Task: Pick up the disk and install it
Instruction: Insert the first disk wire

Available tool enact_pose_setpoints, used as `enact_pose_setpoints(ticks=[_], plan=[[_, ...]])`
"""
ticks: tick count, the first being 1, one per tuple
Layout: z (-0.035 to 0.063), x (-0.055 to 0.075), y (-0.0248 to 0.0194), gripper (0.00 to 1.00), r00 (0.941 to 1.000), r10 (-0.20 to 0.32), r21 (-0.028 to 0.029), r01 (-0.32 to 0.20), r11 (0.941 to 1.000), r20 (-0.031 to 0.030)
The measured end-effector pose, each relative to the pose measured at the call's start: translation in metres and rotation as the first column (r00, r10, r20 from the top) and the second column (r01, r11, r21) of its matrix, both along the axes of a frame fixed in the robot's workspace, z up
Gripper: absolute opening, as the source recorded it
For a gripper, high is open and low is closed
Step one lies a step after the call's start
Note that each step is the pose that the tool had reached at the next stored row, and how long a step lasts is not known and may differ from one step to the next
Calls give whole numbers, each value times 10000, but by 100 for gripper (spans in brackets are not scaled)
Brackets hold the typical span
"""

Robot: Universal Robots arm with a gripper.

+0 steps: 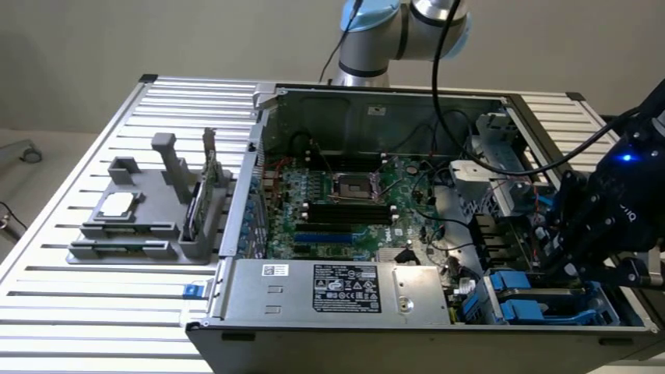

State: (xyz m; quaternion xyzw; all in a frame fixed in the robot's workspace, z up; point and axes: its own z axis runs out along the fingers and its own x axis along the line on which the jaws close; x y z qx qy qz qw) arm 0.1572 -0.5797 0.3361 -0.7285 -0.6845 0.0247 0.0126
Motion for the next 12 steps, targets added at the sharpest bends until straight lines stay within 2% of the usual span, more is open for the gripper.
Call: enact_pose_setpoints(ticks=[12], plan=[[-2, 0, -25, 17, 9989, 464, -1, -464, 9989, -21]])
